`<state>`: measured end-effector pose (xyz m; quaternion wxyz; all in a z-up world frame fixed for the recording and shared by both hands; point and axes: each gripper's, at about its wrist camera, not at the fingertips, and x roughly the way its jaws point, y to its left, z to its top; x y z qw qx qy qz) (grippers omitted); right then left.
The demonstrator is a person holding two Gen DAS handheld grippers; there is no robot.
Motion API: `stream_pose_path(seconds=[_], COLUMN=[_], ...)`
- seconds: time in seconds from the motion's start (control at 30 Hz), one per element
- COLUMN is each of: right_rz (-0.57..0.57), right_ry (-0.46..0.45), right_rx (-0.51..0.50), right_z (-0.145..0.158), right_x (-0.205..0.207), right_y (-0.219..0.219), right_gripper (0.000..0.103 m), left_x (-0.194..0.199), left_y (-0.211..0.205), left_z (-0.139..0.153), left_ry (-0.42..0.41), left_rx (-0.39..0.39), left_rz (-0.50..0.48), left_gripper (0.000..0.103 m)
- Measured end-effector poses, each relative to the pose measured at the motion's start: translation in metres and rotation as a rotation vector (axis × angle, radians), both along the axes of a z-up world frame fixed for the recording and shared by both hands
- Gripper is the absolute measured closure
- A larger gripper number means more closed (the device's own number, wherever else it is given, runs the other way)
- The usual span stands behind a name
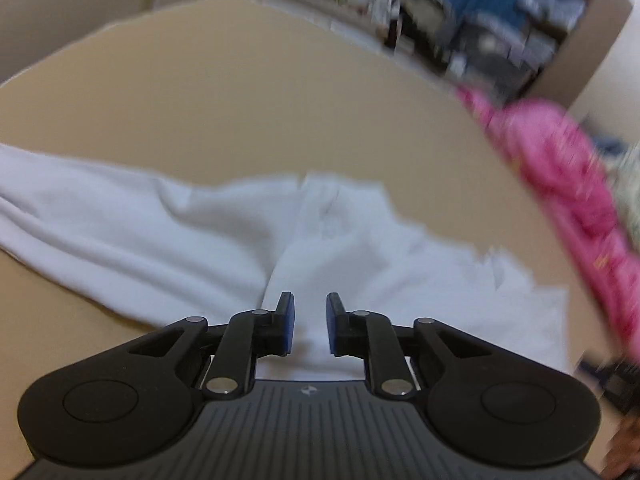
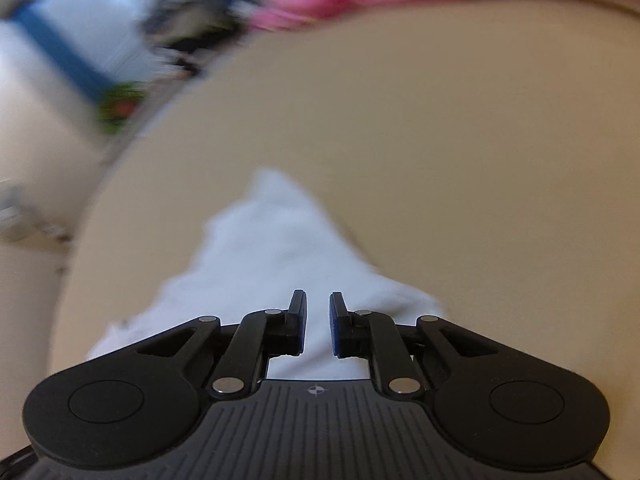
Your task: Fold small clothes
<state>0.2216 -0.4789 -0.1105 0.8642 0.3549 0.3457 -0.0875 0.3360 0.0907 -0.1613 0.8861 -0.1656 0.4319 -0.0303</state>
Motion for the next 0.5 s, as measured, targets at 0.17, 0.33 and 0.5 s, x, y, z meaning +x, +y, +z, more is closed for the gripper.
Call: stream_pose_path(seconds=[0.17, 0.33, 0.5], right_rz=[0.006, -0.014, 0.111], right_ry=[0.149, 0.128, 0.052], right_rx=[-0.126, -0.165, -0.282], right_z=[-0.031, -0.017, -0.010], right_x=[0.027, 0.020, 0.023], right_y=[-0.004, -0.002, 0.025], right_gripper=[0.078, 0.073, 0.068], left_x=[0.001, 0.014, 0.029], left_y=[0.006, 0.022, 0.007], left_z=[0.005, 0.009, -0.010], left_ry=[0.001, -0.049, 0.002], left_rx=[-0.003, -0.007, 0.023], left_rz=[-0.001, 0.047, -0.011], left_gripper=[0.072, 0.054, 0.103])
